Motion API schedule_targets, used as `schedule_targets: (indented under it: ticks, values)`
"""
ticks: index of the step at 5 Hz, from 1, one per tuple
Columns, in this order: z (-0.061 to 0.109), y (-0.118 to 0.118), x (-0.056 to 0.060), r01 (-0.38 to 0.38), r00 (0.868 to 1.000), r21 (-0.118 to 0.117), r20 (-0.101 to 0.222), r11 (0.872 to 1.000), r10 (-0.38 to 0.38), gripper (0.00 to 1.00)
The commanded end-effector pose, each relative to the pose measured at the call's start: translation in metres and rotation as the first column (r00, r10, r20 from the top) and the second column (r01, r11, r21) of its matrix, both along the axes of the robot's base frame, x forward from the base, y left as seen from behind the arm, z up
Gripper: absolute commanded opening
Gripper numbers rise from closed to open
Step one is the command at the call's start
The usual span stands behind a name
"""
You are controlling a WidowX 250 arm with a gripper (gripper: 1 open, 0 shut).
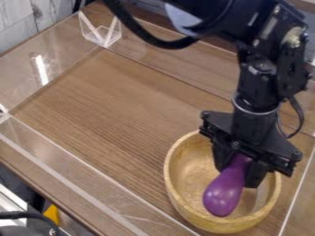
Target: Put the purple eggplant in the brown bowl
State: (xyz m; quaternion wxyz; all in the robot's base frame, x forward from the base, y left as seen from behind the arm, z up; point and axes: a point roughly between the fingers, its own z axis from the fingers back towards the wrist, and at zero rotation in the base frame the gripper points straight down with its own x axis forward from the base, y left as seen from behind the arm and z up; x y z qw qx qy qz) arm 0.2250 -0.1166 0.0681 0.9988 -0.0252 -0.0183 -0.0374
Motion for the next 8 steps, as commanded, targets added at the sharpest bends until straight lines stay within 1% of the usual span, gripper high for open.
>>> schedule_targets:
  ticks: [1,3,5,6,7,8]
  values:
    - [0.008,0.002,0.0,0.014,0.999,-0.014,0.04,1.0,-0.013,0.0]
    - [0.012,0.009,-0.007,-0.059,0.998,-0.009,0.036,0.998,0.059,0.0]
    - [0.02,0.022,-0.007,-0.145,0.989,-0.005,0.038,0.989,0.145,0.0]
    - [0.015,0.018,-0.01,-0.207,0.978,-0.003,0.038,0.978,0.207,0.0]
    - [0.011,0.015,-0.013,-0.264,0.964,-0.003,0.038,0.964,0.264,0.0]
    - [0.005,0.014,-0.009,-0.264,0.964,-0.002,0.041,0.965,0.263,0.0]
